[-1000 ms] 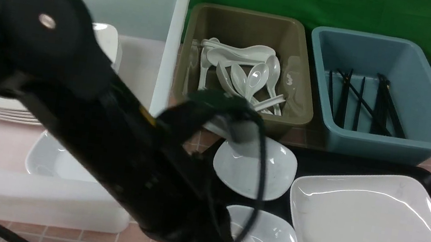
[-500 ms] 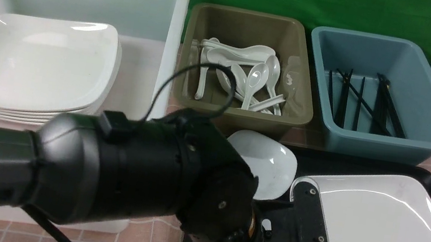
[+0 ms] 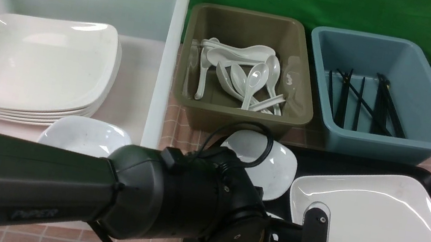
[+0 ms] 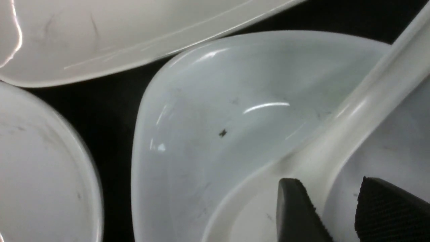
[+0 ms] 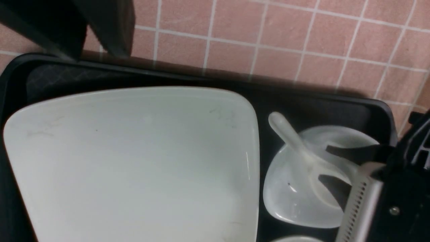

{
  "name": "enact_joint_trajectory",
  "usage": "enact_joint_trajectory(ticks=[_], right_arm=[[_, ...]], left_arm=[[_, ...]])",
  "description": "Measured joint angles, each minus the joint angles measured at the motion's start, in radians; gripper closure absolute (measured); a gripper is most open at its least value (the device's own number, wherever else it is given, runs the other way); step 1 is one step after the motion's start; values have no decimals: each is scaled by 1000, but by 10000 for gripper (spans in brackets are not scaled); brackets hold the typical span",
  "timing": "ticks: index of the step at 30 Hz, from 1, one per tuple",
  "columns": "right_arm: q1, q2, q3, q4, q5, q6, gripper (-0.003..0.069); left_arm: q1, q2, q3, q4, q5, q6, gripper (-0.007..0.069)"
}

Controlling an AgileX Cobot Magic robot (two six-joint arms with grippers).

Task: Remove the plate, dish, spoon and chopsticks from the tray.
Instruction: Use the left arm to grab a soup spoon from the plate

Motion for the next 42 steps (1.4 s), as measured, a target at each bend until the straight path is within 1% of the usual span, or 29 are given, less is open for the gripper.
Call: enact_joint_trajectory(ticks=[2,7,10,15,20,26,31,34,38,42], right_arm=[[0,0,0,0,0,0,461],[0,0,0,0,3,0,460],[0,0,0,0,4,0,460],[0,0,0,0,10,0,460],[0,0,0,0,13,0,460],[0,0,0,0,14,0,460],[0,0,0,0,14,0,460],[0,0,0,0,14,0,460],[0,0,0,0,14,0,459],[0,0,0,0,17,0,455]], left_arm=[[0,1,0,0,-25,8,376],[0,1,0,7,-48,110,375],[0,1,0,-2,-48,128,375],[0,1,0,-92,-45,173,375],[0,1,0,-130,-67,185,375],[0,1,0,-134,-112,206,326],[0,6,0,-135,-103,212,242],[0,25,0,-135,-104,213,214],[0,52,-3,-138,-128,213,211],[0,72,-11,-139,-160,213,232]])
